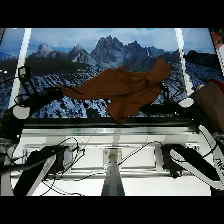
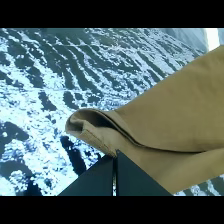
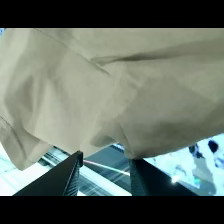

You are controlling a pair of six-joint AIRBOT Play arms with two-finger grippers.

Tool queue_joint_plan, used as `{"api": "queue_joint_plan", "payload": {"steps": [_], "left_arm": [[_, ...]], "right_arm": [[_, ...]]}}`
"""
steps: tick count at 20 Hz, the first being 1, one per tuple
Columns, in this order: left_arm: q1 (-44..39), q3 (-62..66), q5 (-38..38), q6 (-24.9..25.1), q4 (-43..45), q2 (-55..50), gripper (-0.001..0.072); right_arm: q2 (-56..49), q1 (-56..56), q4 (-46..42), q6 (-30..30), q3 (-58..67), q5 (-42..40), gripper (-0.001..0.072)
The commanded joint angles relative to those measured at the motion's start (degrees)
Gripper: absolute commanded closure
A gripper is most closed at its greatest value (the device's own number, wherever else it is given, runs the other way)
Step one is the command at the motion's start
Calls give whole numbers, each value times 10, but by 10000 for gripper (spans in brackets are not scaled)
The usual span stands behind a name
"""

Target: Fold the clothes and pants, and hang the long-sleeved shirts on hangers.

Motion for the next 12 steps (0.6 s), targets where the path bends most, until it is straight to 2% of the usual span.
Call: {"api": "queue_joint_plan", "payload": {"steps": [1,4,9,10,11,12], "left_arm": [[0,0,0,0,0,0,700],[0,0,0,0,0,0,700],[0,0,0,0,0,0,701],[0,0,0,0,0,0,701],[0,0,1,0,0,0,700],[0,0,4,0,0,0,700]], "right_arm": [[0,0,3,-3,-2,-49,397],[0,0,19,-3,-2,-80,397],[0,0,68,4,-2,-79,420],[0,0,78,4,-2,-75,596],[1,0,87,4,-2,-69,697],[1,0,96,4,1,-60,698]]}}
